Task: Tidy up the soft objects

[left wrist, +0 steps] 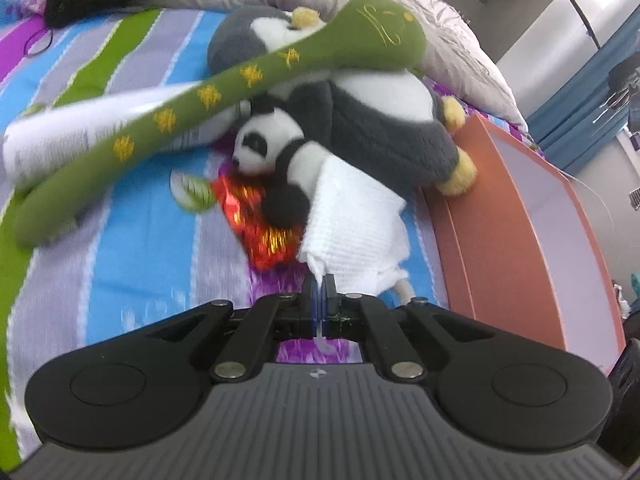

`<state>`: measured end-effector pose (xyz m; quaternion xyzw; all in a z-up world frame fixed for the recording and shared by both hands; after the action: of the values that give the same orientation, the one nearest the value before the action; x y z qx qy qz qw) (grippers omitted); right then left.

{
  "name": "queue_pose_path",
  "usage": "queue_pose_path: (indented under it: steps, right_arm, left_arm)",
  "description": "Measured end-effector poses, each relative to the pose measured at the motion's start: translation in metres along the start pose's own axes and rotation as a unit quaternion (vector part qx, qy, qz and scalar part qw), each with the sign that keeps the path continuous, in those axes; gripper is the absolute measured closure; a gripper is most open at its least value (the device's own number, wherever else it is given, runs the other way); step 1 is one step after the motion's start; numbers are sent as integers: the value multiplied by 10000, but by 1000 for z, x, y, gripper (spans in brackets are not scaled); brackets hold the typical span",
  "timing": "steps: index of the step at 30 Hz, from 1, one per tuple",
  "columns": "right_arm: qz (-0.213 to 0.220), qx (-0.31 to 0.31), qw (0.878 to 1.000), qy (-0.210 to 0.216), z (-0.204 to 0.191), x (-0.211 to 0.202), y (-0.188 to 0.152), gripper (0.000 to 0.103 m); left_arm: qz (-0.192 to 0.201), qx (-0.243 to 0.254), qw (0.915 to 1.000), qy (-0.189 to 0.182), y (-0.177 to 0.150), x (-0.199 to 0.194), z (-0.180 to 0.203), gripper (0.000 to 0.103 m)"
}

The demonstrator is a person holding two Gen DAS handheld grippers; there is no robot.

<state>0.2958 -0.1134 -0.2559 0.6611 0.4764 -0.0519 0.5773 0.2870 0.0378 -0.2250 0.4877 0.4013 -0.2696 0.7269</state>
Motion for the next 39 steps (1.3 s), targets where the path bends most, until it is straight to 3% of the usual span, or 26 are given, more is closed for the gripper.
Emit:
queue_pose_path:
  steps: [11, 24, 29, 31, 32, 33, 34, 36, 39]
  right_arm:
    - [-48, -71, 10000, -47, -12, -39, -22, 92]
    - [-365, 89, 9992, -121, -4, -63, -68, 90]
    - [-347, 38, 9992, -188, -5, -64, -67, 83]
    - [-306, -9, 9994, -136, -6, -65, -66, 64]
    - [-259, -55, 9996, -102, -8, -67, -65, 61]
    - [-220, -116, 9996, -90, -10, -68, -65, 56]
    - [-195, -190, 9996, -100, -12, -68, -64, 56]
    - [-123, -300, 9994, -74, -15, -68, -64, 55]
    - [-96, -534, 9983, -194, -17, -64, -66, 39]
  left_arm:
    - [34, -252, 9995, 196, -50, -38, -31, 101]
    - [-387, -198, 9983, 397, -119, -60, -63, 101]
    - [-437, -66, 9975, 547, -123, -63, -64, 100]
    - [-485, -20, 9974, 524, -122, -63, -62, 95]
    - [-506, -3, 9973, 525, -122, -63, -62, 85]
    - [-530, 23, 9972, 535, -121, -63, -62, 65]
    - [-528, 62, 9970, 559, -121, -64, -61, 57]
    - [-373, 265, 9974, 556, -118, -67, -57, 55]
    - [-298, 759, 9939, 738, -115, -64, -48, 52]
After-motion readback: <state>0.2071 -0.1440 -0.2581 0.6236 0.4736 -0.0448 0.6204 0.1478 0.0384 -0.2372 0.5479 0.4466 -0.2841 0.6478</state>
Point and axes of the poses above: each gripper's, at about its wrist camera, not at the fingertips, and x roughly the way its jaws point, z to its right, y to its top, the point moved 7 cm from there along x, roughly the way its jaws point, and after that the axes turned 14 degrees about y, right-handed, at the moved point
